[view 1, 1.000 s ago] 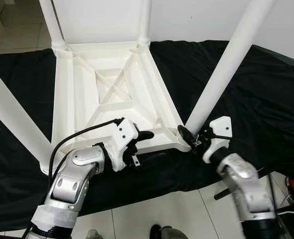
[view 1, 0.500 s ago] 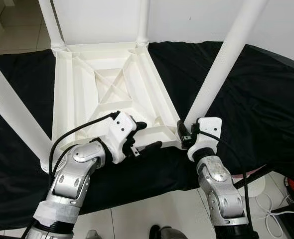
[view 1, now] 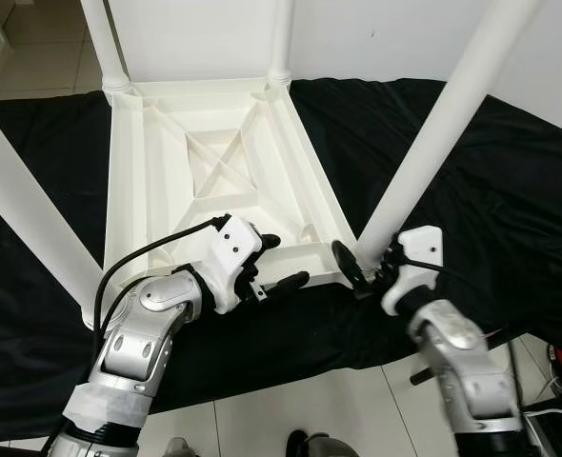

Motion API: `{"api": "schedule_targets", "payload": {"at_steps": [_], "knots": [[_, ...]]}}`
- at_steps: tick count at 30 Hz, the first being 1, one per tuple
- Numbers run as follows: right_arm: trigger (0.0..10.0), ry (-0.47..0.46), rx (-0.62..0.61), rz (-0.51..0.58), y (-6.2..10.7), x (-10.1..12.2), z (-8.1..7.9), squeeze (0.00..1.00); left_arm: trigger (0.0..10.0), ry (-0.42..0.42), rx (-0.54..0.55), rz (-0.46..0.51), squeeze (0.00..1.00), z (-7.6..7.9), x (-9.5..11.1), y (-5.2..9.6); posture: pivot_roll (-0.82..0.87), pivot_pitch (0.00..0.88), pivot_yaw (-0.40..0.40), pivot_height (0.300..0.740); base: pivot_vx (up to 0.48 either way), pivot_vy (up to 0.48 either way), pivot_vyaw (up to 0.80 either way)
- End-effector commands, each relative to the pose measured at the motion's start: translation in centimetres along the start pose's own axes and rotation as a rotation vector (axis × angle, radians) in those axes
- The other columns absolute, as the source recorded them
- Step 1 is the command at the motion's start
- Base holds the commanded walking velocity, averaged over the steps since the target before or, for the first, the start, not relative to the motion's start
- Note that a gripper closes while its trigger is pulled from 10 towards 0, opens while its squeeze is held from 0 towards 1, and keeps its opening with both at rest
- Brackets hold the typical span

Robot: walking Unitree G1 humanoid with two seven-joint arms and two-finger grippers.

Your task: Building children table

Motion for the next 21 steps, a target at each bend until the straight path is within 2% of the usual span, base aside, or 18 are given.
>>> {"api": "schedule_targets", "payload": {"at_steps": [1,8,13,19,20,21], "knots": [[10.0,0.003,0.057,-0.012,0.5,0.0,0.4,0.0,10.0,0.004,0.001,-0.003,0.0,0.3,-0.2,-0.1,0.02,0.104,-0.046,0.74,0.0,0.0,0.0],[10.0,0.064,0.141,-0.044,0.5,0.0,1.2,0.0,10.0,0.007,-0.001,-0.001,0.0,0.3,-0.2,-0.1,0.02,0.105,-0.039,0.74,0.0,0.0,0.0],[10.0,0.114,0.257,-0.12,-1.0,-1.5,1.6,0.0,10.0,-0.002,-0.002,0.001,0.0,0.1,-0.1,-0.2,0.03,0.1,-0.035,0.74,0.0,0.0,0.0],[10.0,0.114,0.288,-0.139,-1.8,-1.9,1.6,0.0,10.0,-0.005,0.003,0.003,0.0,-0.1,0.1,-0.3,0.03,0.1,-0.041,0.74,0.0,0.0,0.0],[7.2,0.115,0.321,-0.152,-2.3,-2.3,1.4,0.0,10.0,-0.004,0.012,0.005,0.0,-0.2,0.1,-0.2,0.02,0.097,-0.049,0.74,0.0,0.0,0.0],[3.4,0.112,0.328,-0.156,-2.4,-2.4,1.3,0.0,10.0,-0.002,0.014,0.005,0.0,-0.1,0.1,-0.2,0.02,0.098,-0.052,0.74,0.0,0.0,0.0]]}}
Point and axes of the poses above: a point about 5 cm out from each wrist's last joint towards the gripper, its own y axis pointing back from the gripper into the wrist, its own x axis along the axis of the wrist's last joint, z = x × y, the point moved 4 cm from there along -y, pointing out of the wrist towards the gripper, and after that the axes turned 9 degrees about -y, right-handed, at the moved point
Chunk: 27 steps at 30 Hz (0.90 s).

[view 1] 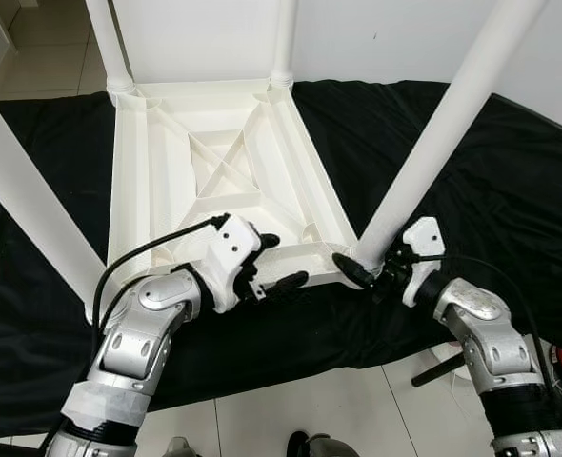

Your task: Building children table

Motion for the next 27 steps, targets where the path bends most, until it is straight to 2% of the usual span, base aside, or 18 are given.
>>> {"api": "schedule_targets", "payload": {"at_steps": [1,3,4,12,13,14,15,19,22,24,26,27], "knots": [[3.4,-0.002,0.026,-0.015,-0.3,-0.4,-0.2,0.0,10.0,-0.005,0.023,-0.002,0.0,-0.1,0.0,-0.1,0.02,0.098,-0.052,0.74,0.0,0.0,0.0],[3.4,-0.004,0.026,-0.015,-0.3,-0.5,-0.2,0.0,10.0,-0.005,0.023,-0.002,0.0,0.0,0.0,-0.1,0.02,0.098,-0.052,0.74,0.0,0.0,0.0],[0.0,-0.002,0.035,-0.02,-0.3,-0.6,-0.4,0.0,10.0,-0.005,0.023,-0.001,0.0,0.0,0.0,-0.1,0.01,0.097,-0.054,0.74,0.0,0.0,0.0],[0.0,-0.023,0.046,-0.003,-0.1,-1.0,-0.8,0.0,10.0,-0.005,0.027,0.004,0.0,-0.1,0.1,-0.2,0.01,0.096,-0.056,0.74,0.0,0.0,0.0],[0.8,-0.035,0.022,0.007,0.0,-1.0,-0.9,0.0,10.0,-0.006,0.023,0.006,0.0,-0.1,0.1,-0.3,0.0,0.088,-0.056,0.74,0.0,0.0,0.0],[4.3,-0.04,0.003,0.014,-0.1,-1.1,-0.9,0.0,10.0,-0.006,0.02,0.008,0.0,0.0,0.1,-0.4,0.0,0.085,-0.056,0.74,0.0,0.0,0.0],[10.0,-0.049,-0.028,0.018,-0.2,-1.1,-0.9,0.0,10.0,-0.006,0.016,0.01,0.0,0.0,0.1,-0.5,0.0,0.085,-0.056,0.74,0.0,0.0,0.0],[10.0,-0.057,-0.14,0.032,-0.5,-1.2,-0.8,0.0,10.0,-0.005,0.011,0.013,0.0,0.1,0.2,-0.6,0.0,0.084,-0.055,0.74,0.0,0.0,0.0],[10.0,-0.122,-0.294,0.068,-1.0,-1.1,-1.4,0.0,10.0,-0.004,0.003,0.013,0.0,0.2,0.1,-0.6,0.0,0.084,-0.048,0.74,0.0,0.0,0.0],[10.0,-0.142,-0.318,0.076,-1.1,-1.1,-1.7,0.0,10.0,-0.004,0.002,0.012,0.0,0.2,0.1,-0.6,0.0,0.084,-0.048,0.74,0.0,0.0,0.0],[10.0,-0.228,-0.425,0.093,-1.5,-1.3,-2.5,0.0,10.0,-0.006,-0.003,0.011,0.0,0.3,0.1,-0.5,0.02,0.085,-0.043,0.74,0.0,0.0,0.0],[10.0,-0.228,-0.425,0.093,-1.5,-1.3,-2.5,0.0,10.0,-0.006,-0.003,0.011,0.0,0.3,0.1,-0.5,0.02,0.085,-0.043,0.74,0.0,0.0,0.0]]}}
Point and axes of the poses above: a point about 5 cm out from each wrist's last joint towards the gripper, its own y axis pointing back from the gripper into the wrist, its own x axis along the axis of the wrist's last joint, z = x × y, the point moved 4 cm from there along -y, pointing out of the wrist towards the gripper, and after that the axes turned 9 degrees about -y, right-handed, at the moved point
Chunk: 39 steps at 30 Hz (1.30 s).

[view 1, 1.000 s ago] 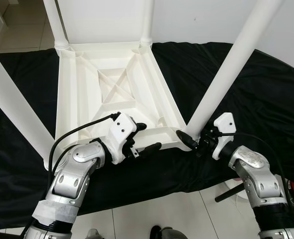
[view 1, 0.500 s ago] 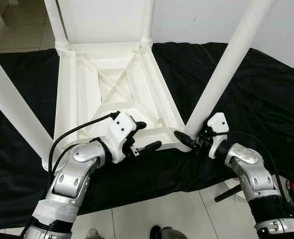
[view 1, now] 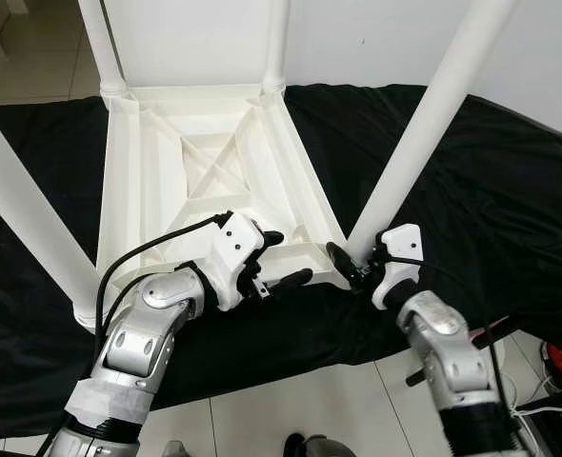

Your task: Building children table

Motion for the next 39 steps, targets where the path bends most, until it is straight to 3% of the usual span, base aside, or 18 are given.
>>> {"api": "schedule_targets", "payload": {"at_steps": [1,6,10,11,19,25,26,29,32,39], "knots": [[10.0,-0.05,-0.051,-0.034,0.2,-1.0,-0.5,0.0,10.0,0.002,0.013,-0.006,0.0,0.0,-0.2,-0.1,0.02,0.085,-0.043,0.74,0.0,0.0,0.0],[10.0,-0.079,-0.111,-0.016,-0.1,-1.2,-2.8,0.0,10.0,-0.003,0.013,-0.013,0.0,0.0,-0.2,0.1,0.04,0.088,-0.046,0.74,0.0,0.0,0.0],[10.0,-0.074,-0.115,0.0,-0.2,-0.7,-2.8,0.0,10.0,-0.003,0.011,-0.014,0.0,0.1,-0.3,0.2,0.04,0.085,-0.048,0.74,0.0,0.0,0.0],[10.0,-0.085,-0.12,0.0,0.1,-0.3,-2.2,1.0,10.0,-0.003,0.011,-0.013,0.0,0.2,-0.3,0.2,0.04,0.083,-0.055,0.74,0.0,0.0,0.0],[10.0,-0.056,-0.073,0.03,0.7,0.9,-0.8,1.0,10.0,-0.004,0.022,-0.011,0.0,0.0,-0.2,0.1,0.04,0.083,-0.058,0.74,0.0,0.0,0.0],[10.0,0.003,0.099,0.024,1.6,1.4,-0.6,1.0,10.0,-0.006,0.029,-0.013,0.0,-0.2,-0.3,0.2,0.03,0.086,-0.056,0.74,0.0,0.0,0.0],[10.0,-0.001,0.157,0.008,2.0,1.3,-0.6,0.0,10.0,-0.006,0.029,-0.014,0.0,-0.3,-0.3,0.3,0.03,0.093,-0.049,0.74,0.0,0.0,0.0],[10.0,0.025,0.288,-0.02,2.7,1.4,-0.4,0.0,10.0,-0.008,0.029,-0.016,0.0,-0.4,-0.3,0.3,0.03,0.094,-0.044,0.74,0.0,0.0,0.0],[10.0,0.05,0.341,-0.035,2.9,1.4,0.0,0.0,10.0,-0.008,0.029,-0.016,0.0,-0.5,-0.2,0.3,0.03,0.095,-0.038,0.74,0.0,0.0,0.0],[10.0,0.141,0.41,-0.097,1.5,0.8,1.9,0.0,10.0,-0.017,0.016,-0.012,0.0,-0.6,-0.1,0.1,0.03,0.086,-0.026,0.74,0.0,0.0,0.0]]}}
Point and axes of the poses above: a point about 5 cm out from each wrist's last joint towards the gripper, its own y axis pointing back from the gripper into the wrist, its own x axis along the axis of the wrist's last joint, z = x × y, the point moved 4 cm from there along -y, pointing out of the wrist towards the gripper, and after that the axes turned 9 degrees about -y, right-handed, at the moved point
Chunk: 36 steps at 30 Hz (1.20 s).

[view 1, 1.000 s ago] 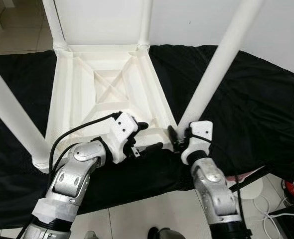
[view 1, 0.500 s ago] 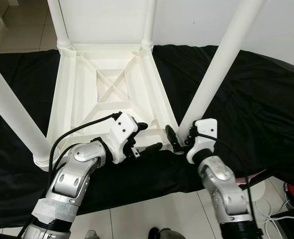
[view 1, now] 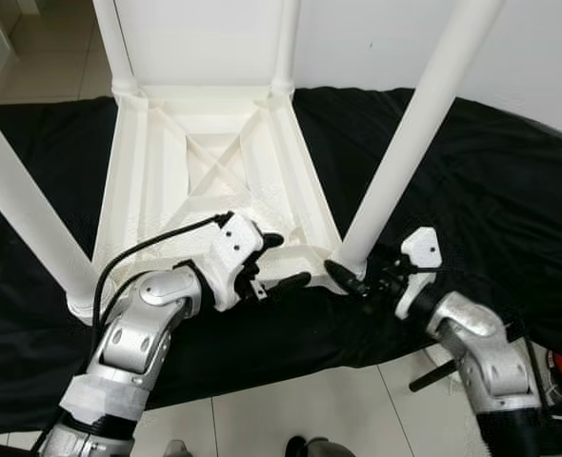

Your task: Building children table

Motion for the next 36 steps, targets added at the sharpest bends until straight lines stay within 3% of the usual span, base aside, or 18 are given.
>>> {"api": "schedule_targets", "payload": {"at_steps": [1,5,6,7,8,9,20,21,25,28,36], "knots": [[10.0,0.001,0.019,-0.033,-0.2,-0.8,0.2,0.0,10.0,0.002,0.021,0.002,0.0,-0.2,-0.1,-0.1,0.03,0.079,-0.025,0.74,0.0,0.0,0.0],[9.6,-0.002,0.047,-0.067,-1.5,-1.7,0.9,0.0,10.0,-0.005,0.019,0.007,0.0,-0.4,0.1,-0.2,0.03,0.071,-0.02,0.74,0.0,0.0,0.0],[7.5,-0.006,0.05,-0.066,-1.5,-1.7,0.9,0.0,10.0,-0.006,0.019,0.007,0.0,-0.4,0.1,-0.2,0.03,0.071,-0.02,0.74,0.0,0.0,0.0],[4.0,-0.007,0.065,-0.067,-1.7,-1.7,0.8,0.0,10.0,-0.008,0.018,0.008,0.0,-0.4,0.1,-0.2,0.04,0.064,-0.021,0.74,0.0,0.0,0.0],[4.0,-0.007,0.065,-0.067,-1.7,-1.7,0.8,0.0,10.0,-0.008,0.018,0.008,0.0,-0.4,0.1,-0.2,0.04,0.064,-0.021,0.74,0.0,0.0,0.0],[0.0,-0.007,0.081,-0.064,-1.9,-1.7,0.8,0.0,10.0,-0.008,0.019,0.009,0.0,-0.4,0.1,-0.2,0.04,0.064,-0.021,0.74,0.0,0.0,0.0],[0.0,0.016,0.123,-0.035,-2.2,-1.8,0.4,0.0,10.0,-0.003,0.024,0.009,0.0,-0.3,0.1,-0.1,0.03,0.074,-0.024,0.74,0.0,0.0,0.0],[9.8,0.026,0.107,-0.039,-2.1,-2.0,0.5,0.0,10.0,-0.002,0.023,0.009,0.0,-0.3,0.1,-0.1,0.03,0.074,-0.024,0.74,0.0,0.0,0.0],[10.0,0.009,0.084,-0.034,-2.0,-2.2,0.6,0.0,10.0,0.001,0.022,0.009,0.0,-0.2,0.0,-0.1,0.03,0.078,-0.027,0.74,0.0,0.0,0.0],[10.0,-0.006,-0.072,-0.061,-2.1,-2.8,1.3,0.0,10.0,0.007,0.022,0.009,0.0,0.0,-0.1,-0.1,0.03,0.085,-0.032,0.74,0.0,0.0,0.0],[10.0,-0.075,-0.254,-0.024,-2.7,-2.6,1.1,0.0,10.0,0.011,0.027,0.007,0.0,0.0,-0.1,0.1,0.03,0.094,-0.035,0.74,0.0,0.0,0.0]]}}
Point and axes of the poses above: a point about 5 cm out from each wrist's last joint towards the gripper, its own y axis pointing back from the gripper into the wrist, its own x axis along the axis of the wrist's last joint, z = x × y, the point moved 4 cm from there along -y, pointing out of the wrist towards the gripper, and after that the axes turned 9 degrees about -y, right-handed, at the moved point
